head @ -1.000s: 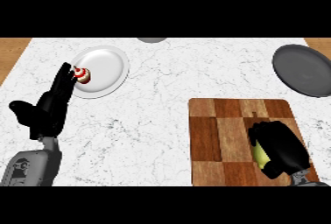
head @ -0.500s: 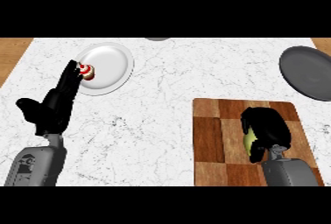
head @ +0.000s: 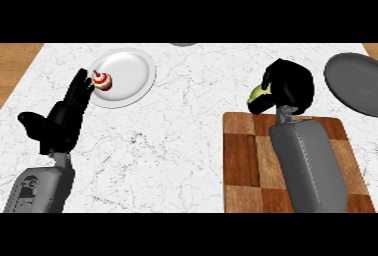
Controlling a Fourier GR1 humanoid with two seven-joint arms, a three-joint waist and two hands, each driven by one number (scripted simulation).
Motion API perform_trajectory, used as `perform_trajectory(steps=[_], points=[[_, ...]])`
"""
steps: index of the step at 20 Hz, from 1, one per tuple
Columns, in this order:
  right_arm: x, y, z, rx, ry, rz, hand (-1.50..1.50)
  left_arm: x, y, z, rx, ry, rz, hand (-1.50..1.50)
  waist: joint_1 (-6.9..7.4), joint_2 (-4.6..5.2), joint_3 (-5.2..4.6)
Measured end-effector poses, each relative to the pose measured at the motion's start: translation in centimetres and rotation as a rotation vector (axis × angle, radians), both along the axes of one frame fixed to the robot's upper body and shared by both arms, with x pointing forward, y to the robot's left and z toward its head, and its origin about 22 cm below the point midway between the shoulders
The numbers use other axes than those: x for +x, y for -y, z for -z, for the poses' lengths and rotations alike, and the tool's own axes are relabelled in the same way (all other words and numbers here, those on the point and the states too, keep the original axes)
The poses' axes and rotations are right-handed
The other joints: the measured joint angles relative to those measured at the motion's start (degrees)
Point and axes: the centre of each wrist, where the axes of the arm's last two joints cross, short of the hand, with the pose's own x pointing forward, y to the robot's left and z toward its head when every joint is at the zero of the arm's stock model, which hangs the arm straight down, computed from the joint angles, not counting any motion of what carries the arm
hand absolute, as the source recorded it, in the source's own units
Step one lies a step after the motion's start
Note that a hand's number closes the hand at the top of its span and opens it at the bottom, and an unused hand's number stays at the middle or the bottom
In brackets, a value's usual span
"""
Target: Pick the lemon from the cutting board and place it in the pan
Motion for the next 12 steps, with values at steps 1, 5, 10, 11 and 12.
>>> perform_trajectory(steps=[1,5,10,11,12], points=[[0.6,-0.2,-0.9,0.011,0.032,0.018,1.5,-0.1,-0.3,-0.1,0.001,-0.001,-0.004,0.0,-0.2,-0.06,0.02],[2.4,0.1,-2.7,0.039,0.152,0.087,1.5,-0.3,-1.0,0.6,-0.001,-0.004,-0.018,0.0,-1.12,-0.15,0.04],[4.3,3.1,-4.8,0.168,0.272,0.152,1.5,0.1,-0.8,0.5,-0.002,-0.006,-0.029,0.0,-1.63,-0.14,0.09],[4.4,4.5,-4.9,0.197,0.295,0.17,1.5,-0.1,-0.5,0.7,-0.002,-0.007,-0.028,0.0,-1.71,-0.17,0.1],[4.7,5.7,-4.8,0.222,0.314,0.188,1.5,-0.2,-0.5,0.6,-0.002,-0.007,-0.024,0.0,-1.66,-0.14,0.11]])
